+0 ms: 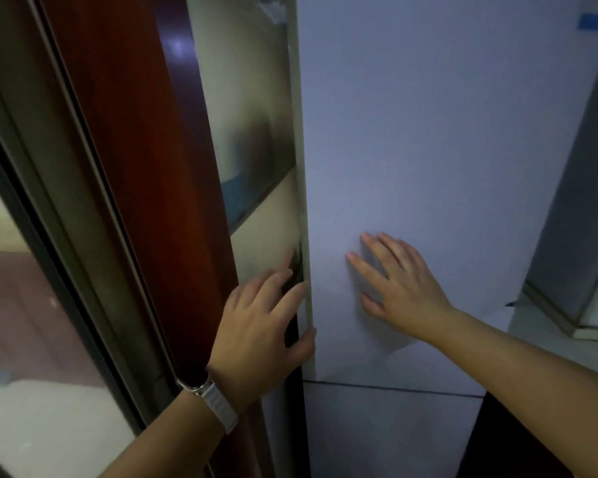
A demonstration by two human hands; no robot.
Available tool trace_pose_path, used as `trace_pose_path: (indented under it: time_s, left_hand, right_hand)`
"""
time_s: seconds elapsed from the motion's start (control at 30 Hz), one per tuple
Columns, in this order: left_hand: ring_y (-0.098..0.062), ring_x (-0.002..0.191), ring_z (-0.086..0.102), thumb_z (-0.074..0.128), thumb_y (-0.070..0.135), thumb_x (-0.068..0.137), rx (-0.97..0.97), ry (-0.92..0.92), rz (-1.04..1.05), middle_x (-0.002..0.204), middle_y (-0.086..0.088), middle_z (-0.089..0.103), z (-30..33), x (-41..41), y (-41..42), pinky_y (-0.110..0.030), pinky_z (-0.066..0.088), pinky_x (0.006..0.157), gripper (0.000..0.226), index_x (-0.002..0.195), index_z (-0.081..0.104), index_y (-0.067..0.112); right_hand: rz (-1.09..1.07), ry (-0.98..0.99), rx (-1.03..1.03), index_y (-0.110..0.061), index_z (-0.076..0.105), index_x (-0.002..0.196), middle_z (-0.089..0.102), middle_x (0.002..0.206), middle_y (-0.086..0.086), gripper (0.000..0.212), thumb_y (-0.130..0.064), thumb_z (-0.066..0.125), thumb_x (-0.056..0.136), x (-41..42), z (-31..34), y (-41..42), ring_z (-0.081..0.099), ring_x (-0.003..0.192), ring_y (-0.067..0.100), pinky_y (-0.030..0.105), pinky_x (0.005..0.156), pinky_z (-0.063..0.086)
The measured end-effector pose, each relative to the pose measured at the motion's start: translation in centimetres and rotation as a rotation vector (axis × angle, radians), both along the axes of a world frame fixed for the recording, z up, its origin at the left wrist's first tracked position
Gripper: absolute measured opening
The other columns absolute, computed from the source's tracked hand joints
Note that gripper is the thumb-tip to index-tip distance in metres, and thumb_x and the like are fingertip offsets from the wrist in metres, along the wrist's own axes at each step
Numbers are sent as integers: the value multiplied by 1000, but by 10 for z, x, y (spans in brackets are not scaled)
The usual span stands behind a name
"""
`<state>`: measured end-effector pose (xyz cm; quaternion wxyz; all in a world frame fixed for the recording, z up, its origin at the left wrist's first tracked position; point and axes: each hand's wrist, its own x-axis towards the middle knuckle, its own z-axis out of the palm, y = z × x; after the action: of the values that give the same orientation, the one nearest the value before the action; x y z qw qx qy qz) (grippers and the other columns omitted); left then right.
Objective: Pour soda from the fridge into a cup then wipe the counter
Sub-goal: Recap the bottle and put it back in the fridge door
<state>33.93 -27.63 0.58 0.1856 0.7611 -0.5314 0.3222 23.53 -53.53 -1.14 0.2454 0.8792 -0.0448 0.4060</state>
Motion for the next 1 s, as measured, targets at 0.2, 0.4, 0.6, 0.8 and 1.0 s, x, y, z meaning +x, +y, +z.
trace_pose_path:
  time_s: [0.2,0.4,0.6,0.8,1.0]
  left_hand:
    - [-29,124,50,52,55,78,71,11,103,131,-6,57,-2,16,-38,-47,43,98,62,131,53,23]
    - [-28,126,49,50,57,80,119,70,161,137,-6,55,-6,36,-73,-46,40,102,63,133,53,24]
    - [-27,127,48,45,60,79,130,111,193,138,-4,54,-5,52,-97,-48,42,101,65,134,51,26]
    - [-25,128,47,47,61,79,147,148,204,140,-3,53,-7,66,-114,-49,43,102,65,135,51,27]
    - [-29,122,52,55,56,78,115,173,167,135,-7,57,-13,74,-123,-48,46,98,63,132,55,23]
  right_hand:
    - [15,9,47,-18,44,142,36,151,19,66,-39,55,81,29,8,-38,34,134,39,54,107,30]
    - [-20,38,4,-19,44,144,33,153,15,74,-24,71,76,54,11,-77,31,136,39,60,109,23]
    - [-31,62,21,-17,46,142,33,153,15,74,-21,75,74,83,9,-99,27,136,38,59,109,17]
    - [-58,70,-4,-16,46,142,32,154,15,73,-20,72,74,104,9,-113,27,137,37,58,109,17]
    - [-94,115,8,-11,50,138,32,153,18,69,-4,70,72,127,2,-135,25,137,38,58,110,13]
